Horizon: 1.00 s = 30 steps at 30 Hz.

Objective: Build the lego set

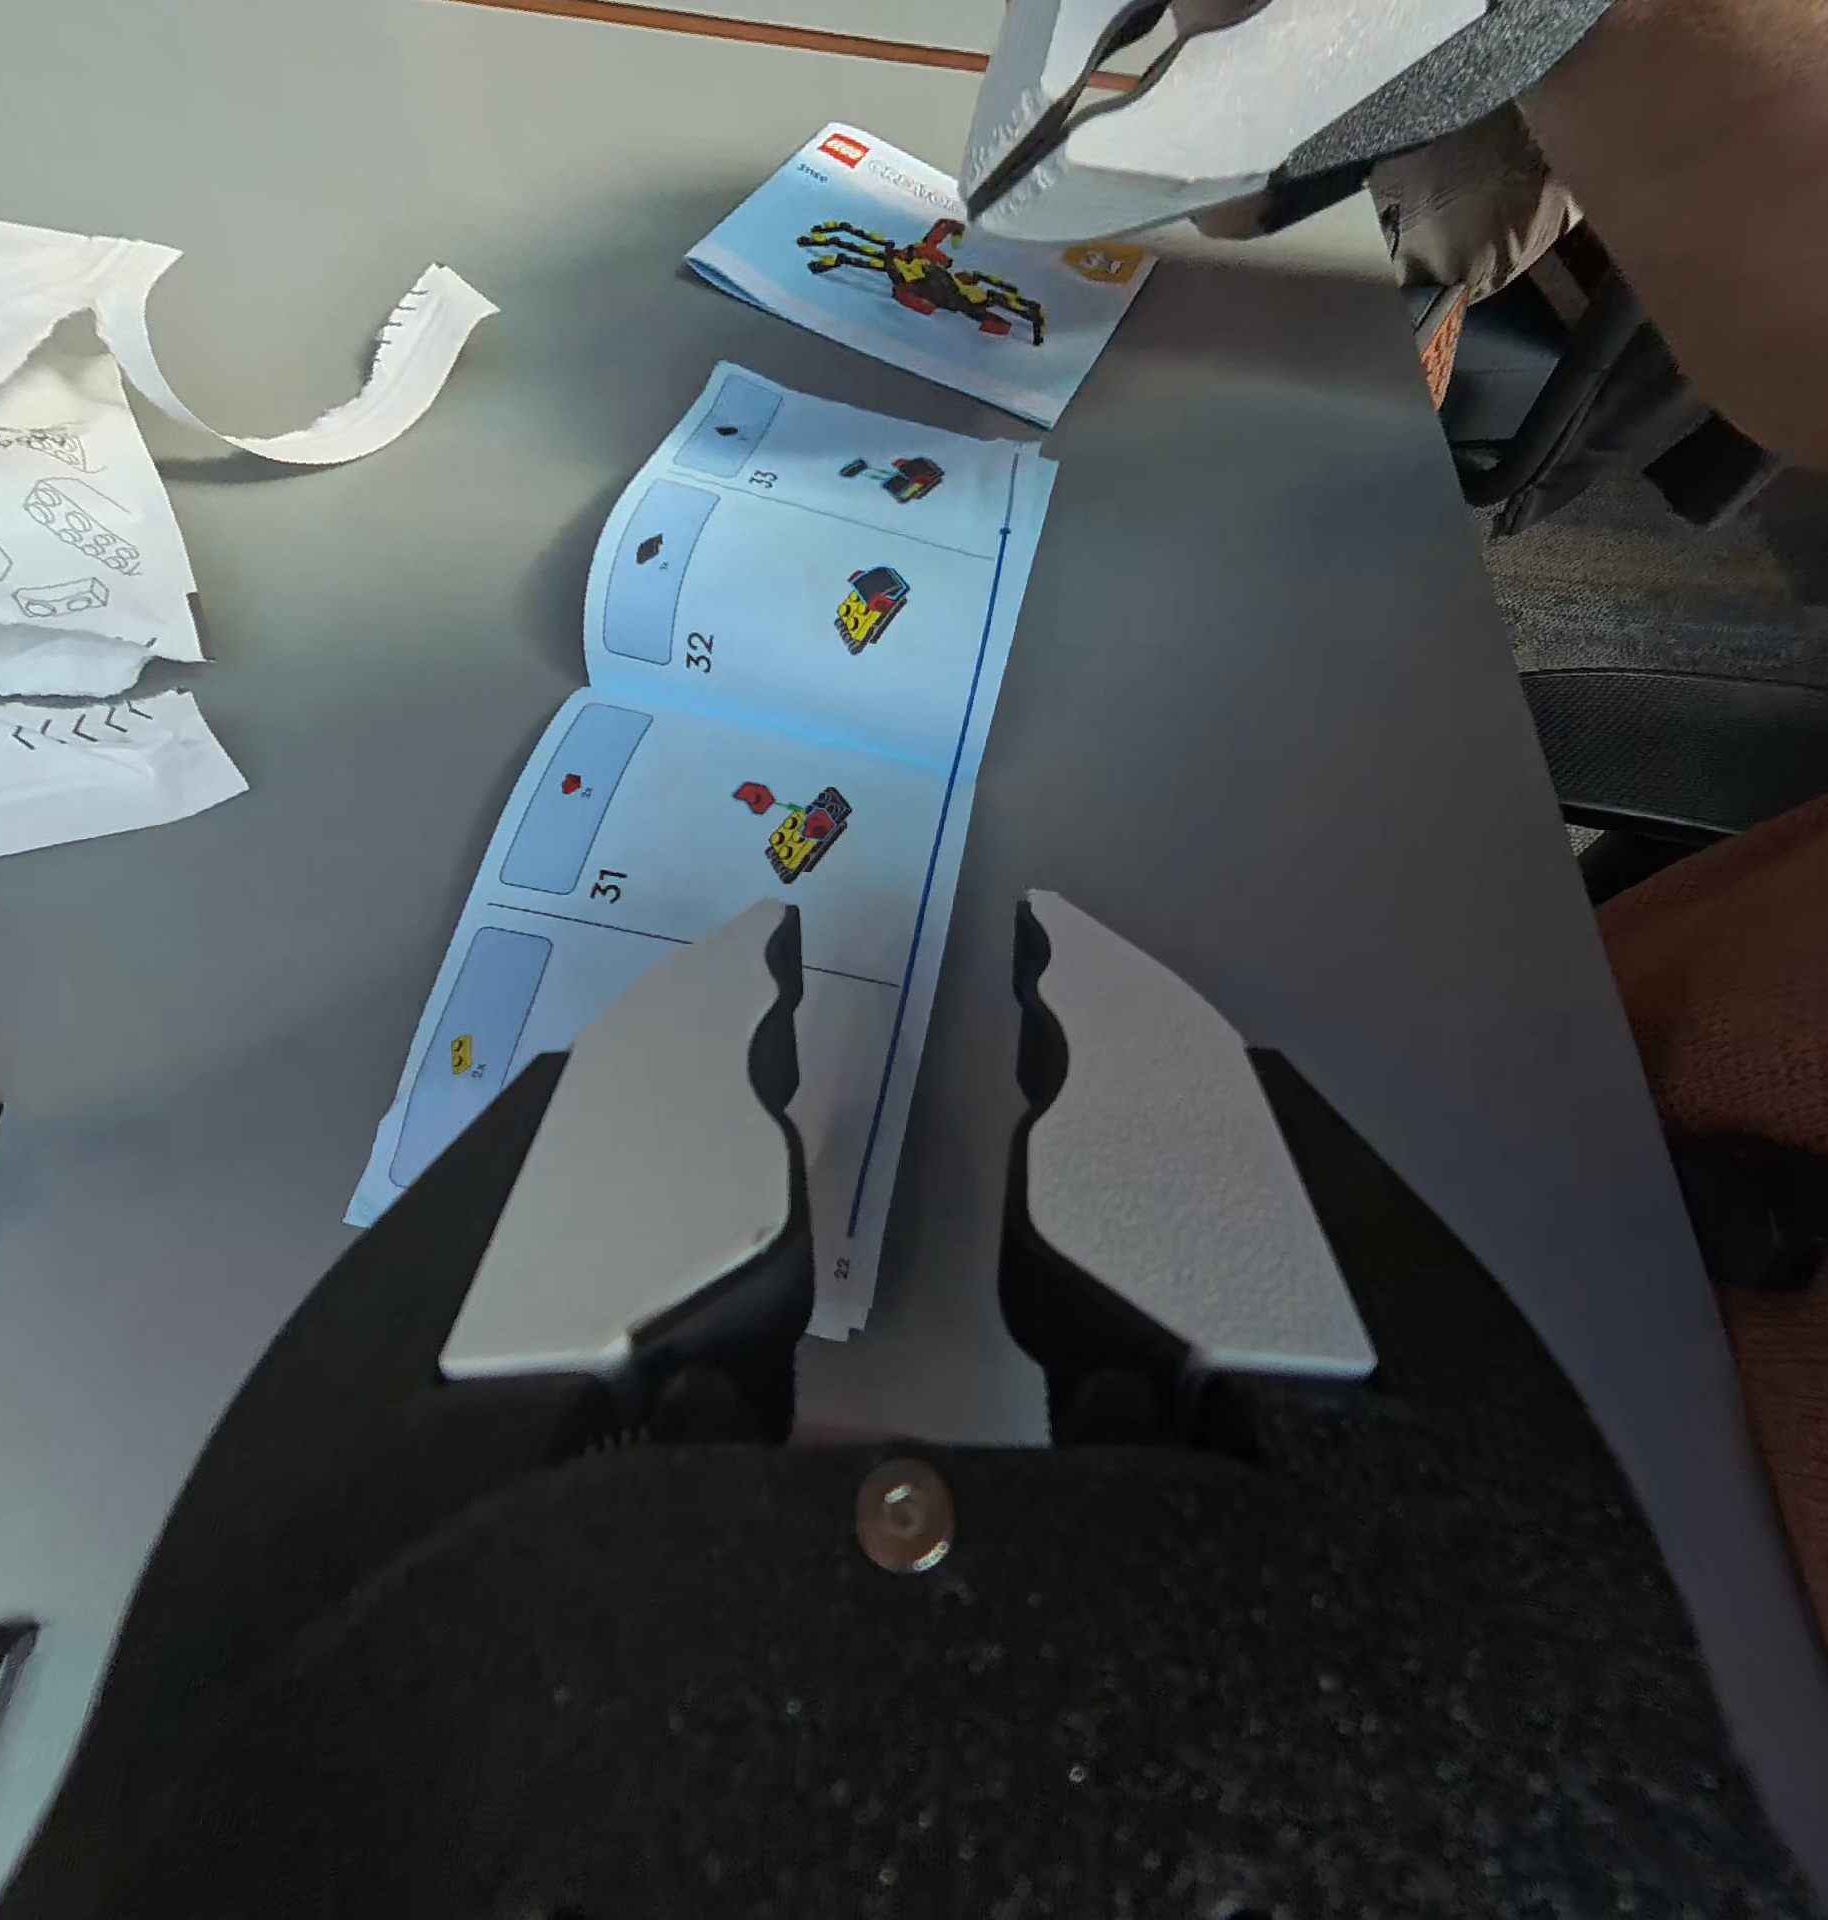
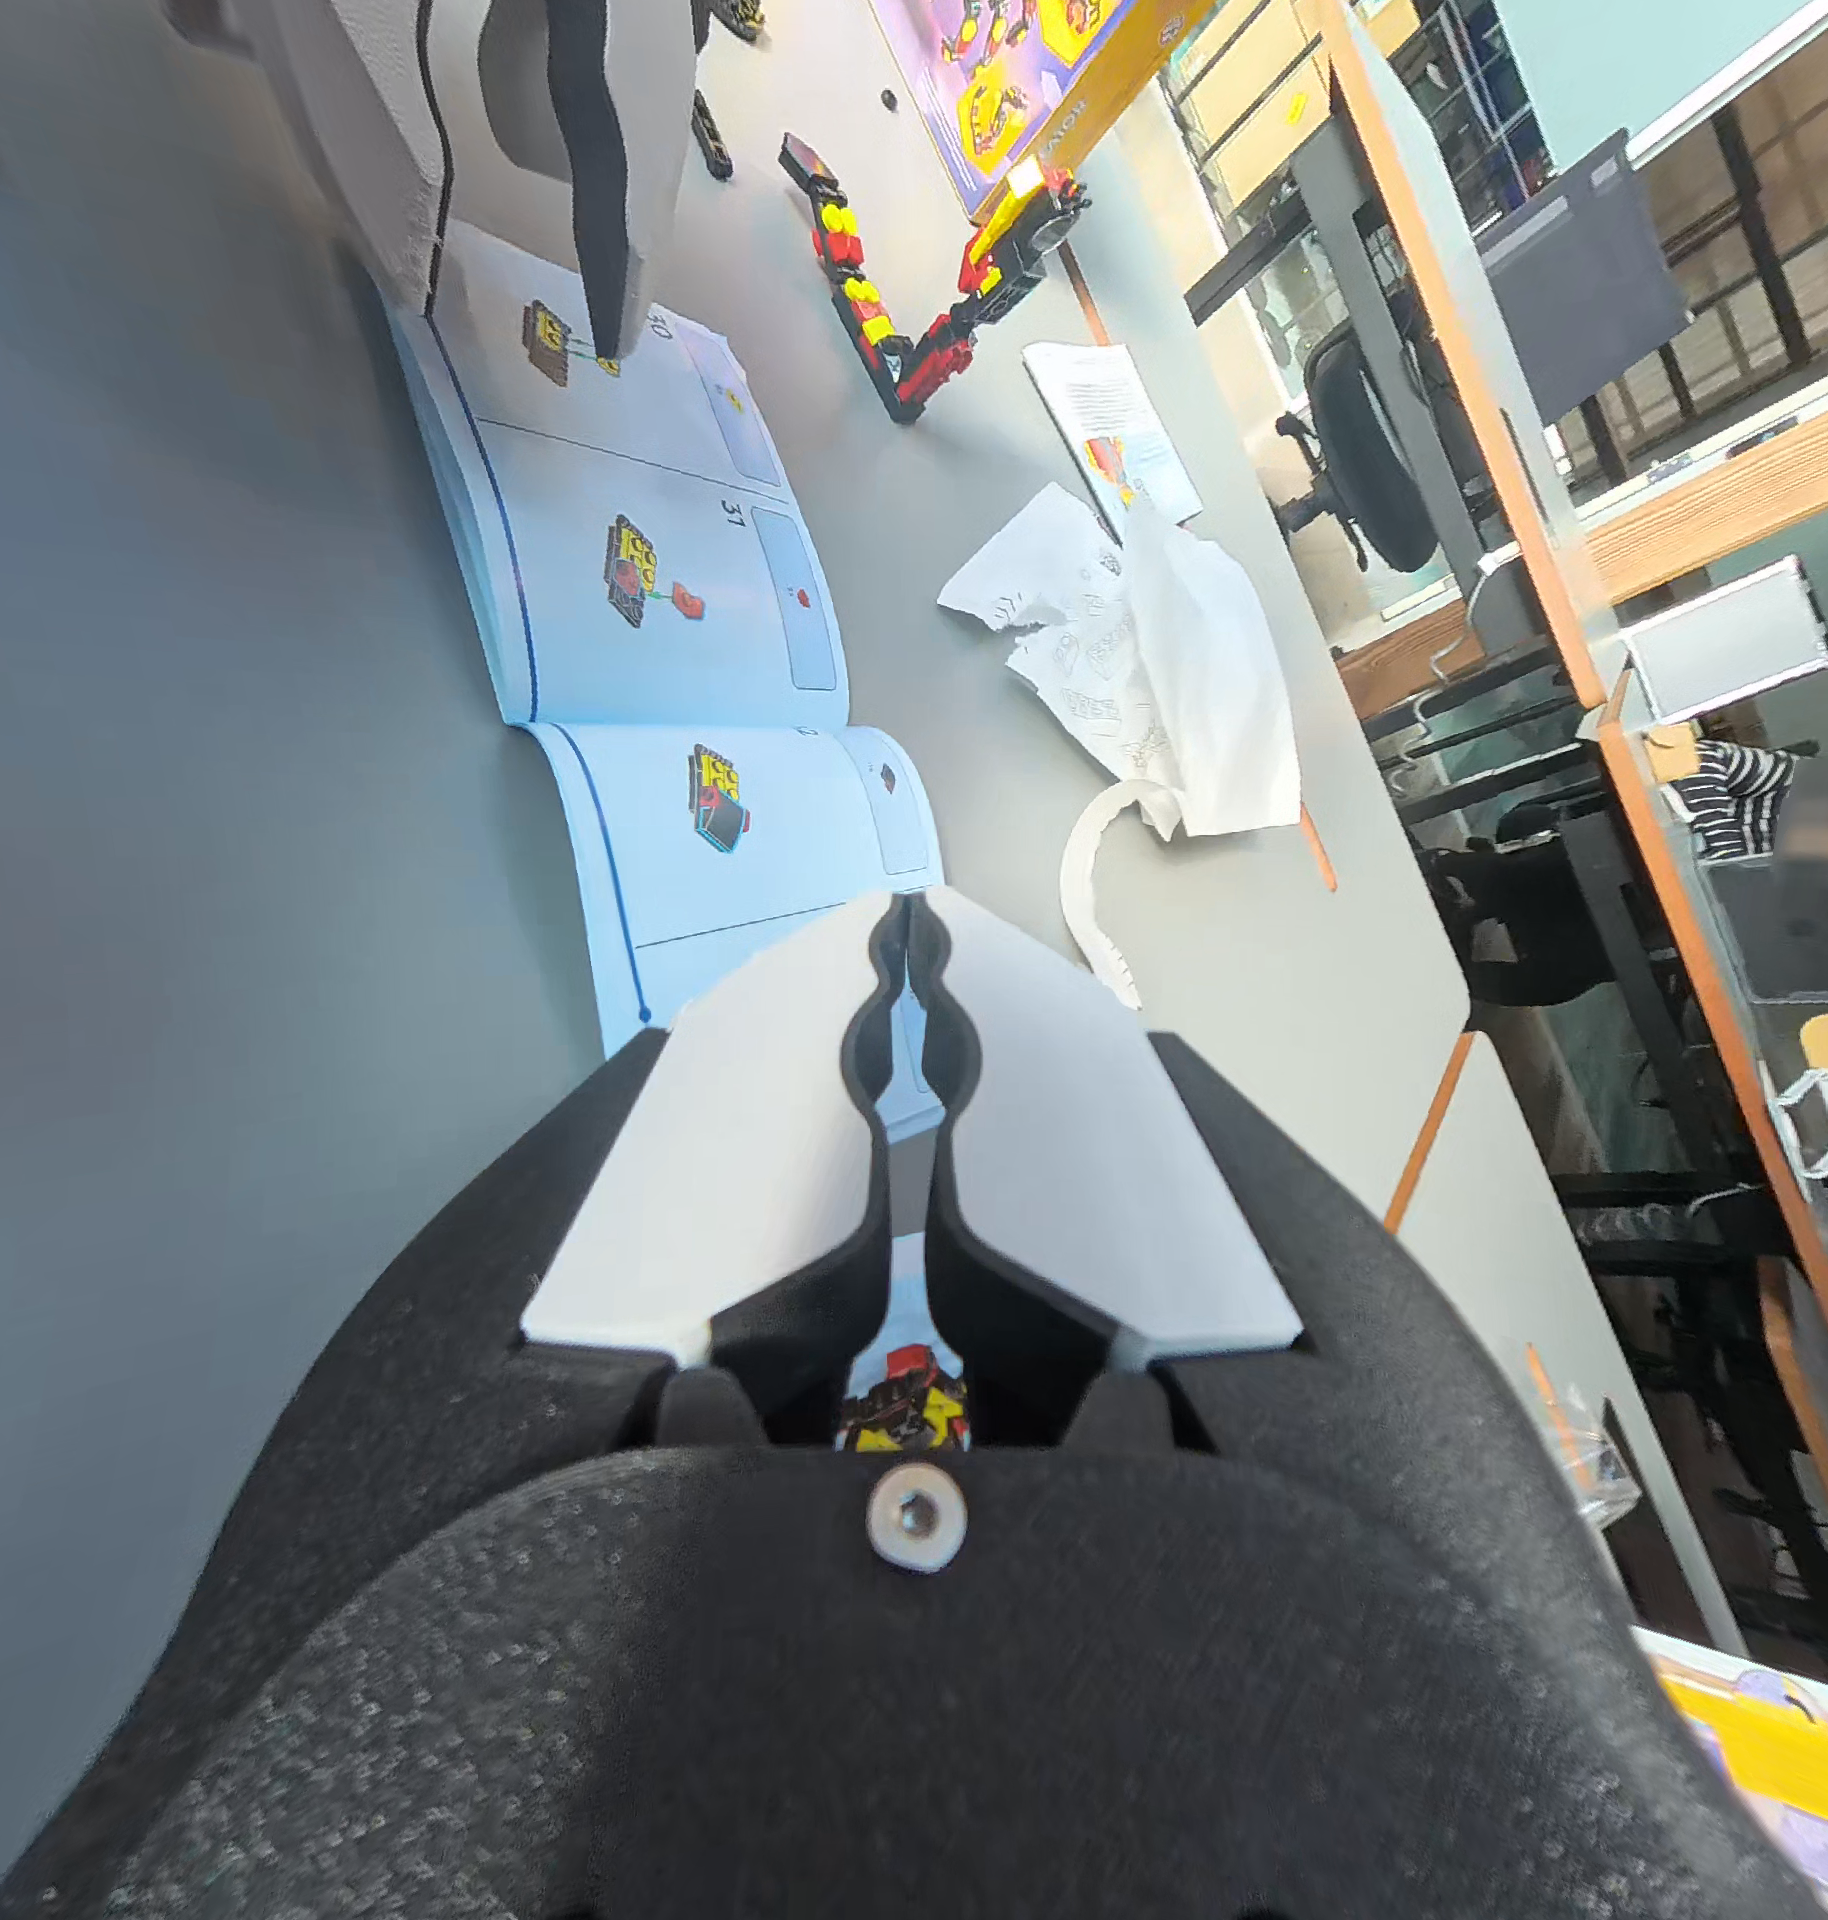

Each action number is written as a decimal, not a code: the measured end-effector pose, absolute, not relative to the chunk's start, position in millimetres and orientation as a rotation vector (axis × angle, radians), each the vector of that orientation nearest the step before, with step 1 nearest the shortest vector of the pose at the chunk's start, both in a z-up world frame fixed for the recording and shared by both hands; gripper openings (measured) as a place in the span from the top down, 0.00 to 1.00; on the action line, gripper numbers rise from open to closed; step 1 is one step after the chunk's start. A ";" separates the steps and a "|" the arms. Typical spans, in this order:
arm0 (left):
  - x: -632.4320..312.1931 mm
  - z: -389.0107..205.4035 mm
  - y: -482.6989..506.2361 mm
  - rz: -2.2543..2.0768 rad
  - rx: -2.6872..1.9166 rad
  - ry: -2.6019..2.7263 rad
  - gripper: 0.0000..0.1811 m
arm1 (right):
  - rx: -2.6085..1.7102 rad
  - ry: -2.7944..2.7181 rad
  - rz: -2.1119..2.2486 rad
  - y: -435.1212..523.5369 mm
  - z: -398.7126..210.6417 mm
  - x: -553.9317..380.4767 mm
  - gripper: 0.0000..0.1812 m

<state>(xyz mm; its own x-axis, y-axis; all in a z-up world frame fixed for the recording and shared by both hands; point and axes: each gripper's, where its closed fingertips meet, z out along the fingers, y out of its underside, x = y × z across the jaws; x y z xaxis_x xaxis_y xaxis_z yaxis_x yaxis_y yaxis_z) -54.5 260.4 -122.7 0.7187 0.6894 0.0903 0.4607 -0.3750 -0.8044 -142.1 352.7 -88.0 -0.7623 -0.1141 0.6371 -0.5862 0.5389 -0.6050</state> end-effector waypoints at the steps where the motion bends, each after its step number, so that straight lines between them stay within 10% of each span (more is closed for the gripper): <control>1: -53.8 -123.0 260.7 0.327 -2.034 -0.876 0.78 | 0.573 -2.244 1.152 356.5 -87.7 -143.4 1.00; 19: -49.7 -121.7 272.8 0.286 -2.042 -0.833 0.78 | 0.594 -2.585 0.924 394.6 -164.2 -143.6 0.93; 30: -41.4 -117.6 258.8 0.321 -1.982 -0.893 0.78 | 0.505 -2.191 1.209 345.4 -102.9 -143.3 1.00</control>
<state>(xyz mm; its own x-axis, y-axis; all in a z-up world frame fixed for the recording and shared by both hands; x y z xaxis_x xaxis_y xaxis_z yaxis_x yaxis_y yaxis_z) -41.4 258.8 -117.6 0.7044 0.6996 0.1203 0.4633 -0.3247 -0.8246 -143.3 345.4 -102.9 -0.7600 -0.0475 0.6482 -0.5738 0.5173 -0.6349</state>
